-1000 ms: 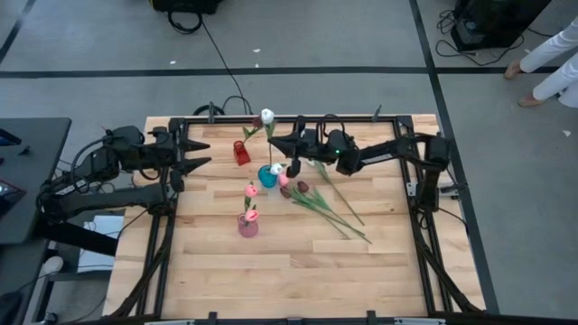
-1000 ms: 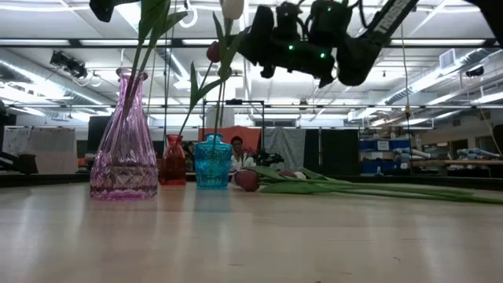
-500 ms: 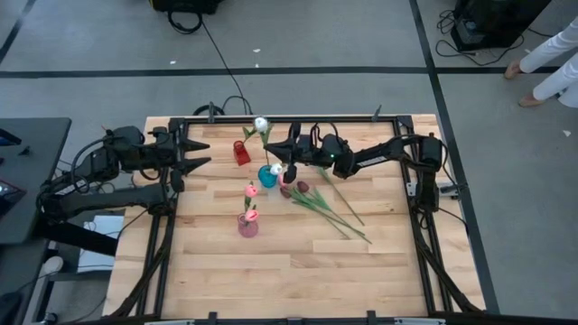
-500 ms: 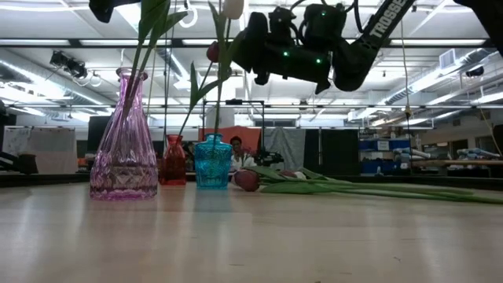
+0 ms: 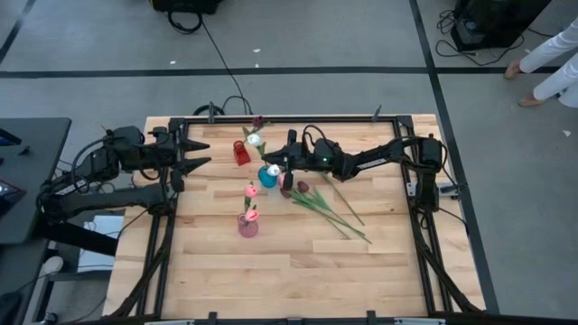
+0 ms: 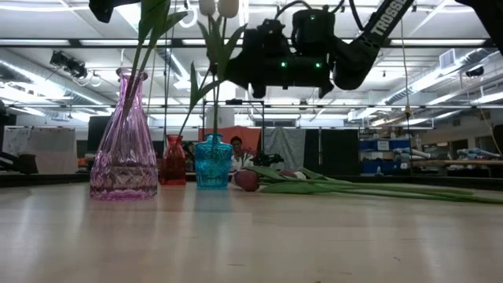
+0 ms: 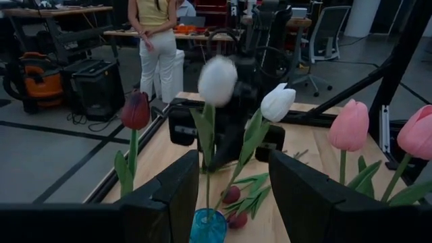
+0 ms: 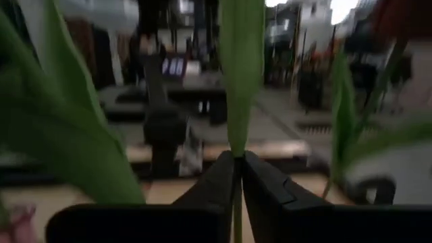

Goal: Sort flowers into vase by color
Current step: Put the left white flower into the blue vase, then put the white flower into the blue vase

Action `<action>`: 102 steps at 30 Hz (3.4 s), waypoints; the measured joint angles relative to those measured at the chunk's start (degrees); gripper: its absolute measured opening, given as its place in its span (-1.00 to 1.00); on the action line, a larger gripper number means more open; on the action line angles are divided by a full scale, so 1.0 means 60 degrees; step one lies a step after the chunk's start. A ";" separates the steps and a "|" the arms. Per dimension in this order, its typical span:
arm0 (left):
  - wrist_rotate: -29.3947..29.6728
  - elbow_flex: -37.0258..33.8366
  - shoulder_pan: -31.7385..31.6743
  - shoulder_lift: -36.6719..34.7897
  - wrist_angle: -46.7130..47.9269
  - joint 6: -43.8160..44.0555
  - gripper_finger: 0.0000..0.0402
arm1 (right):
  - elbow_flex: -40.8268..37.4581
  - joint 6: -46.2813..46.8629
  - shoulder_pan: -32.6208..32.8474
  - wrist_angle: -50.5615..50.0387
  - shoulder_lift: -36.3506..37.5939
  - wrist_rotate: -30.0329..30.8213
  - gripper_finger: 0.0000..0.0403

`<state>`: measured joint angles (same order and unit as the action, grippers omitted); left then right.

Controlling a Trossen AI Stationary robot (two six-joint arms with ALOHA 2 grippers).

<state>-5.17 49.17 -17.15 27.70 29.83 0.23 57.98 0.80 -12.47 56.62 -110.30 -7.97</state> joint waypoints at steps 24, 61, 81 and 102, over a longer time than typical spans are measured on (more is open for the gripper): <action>0.0004 0.0000 0.0001 0.0000 0.0591 0.0053 -0.08 | 0.0000 0.2750 -0.0281 -1.5189 0.2856 0.1771 -0.42; 0.0007 0.0000 0.0000 0.0000 0.1273 0.0142 -0.08 | 0.0193 0.2211 -0.0059 -1.3810 0.2809 0.2386 -0.97; 0.0006 0.0000 0.0000 0.0004 0.1296 0.0295 -0.08 | 0.0197 0.1162 -0.0185 -0.1613 0.1888 0.1393 -0.93; 0.0005 0.0000 -0.0001 0.0004 0.1308 0.0299 -0.08 | 0.0208 0.0738 -0.0122 -0.0497 0.0579 0.0569 -0.91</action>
<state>-5.14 49.17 -17.16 27.73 37.68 2.02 59.22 5.22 -13.21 53.64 -106.83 -4.56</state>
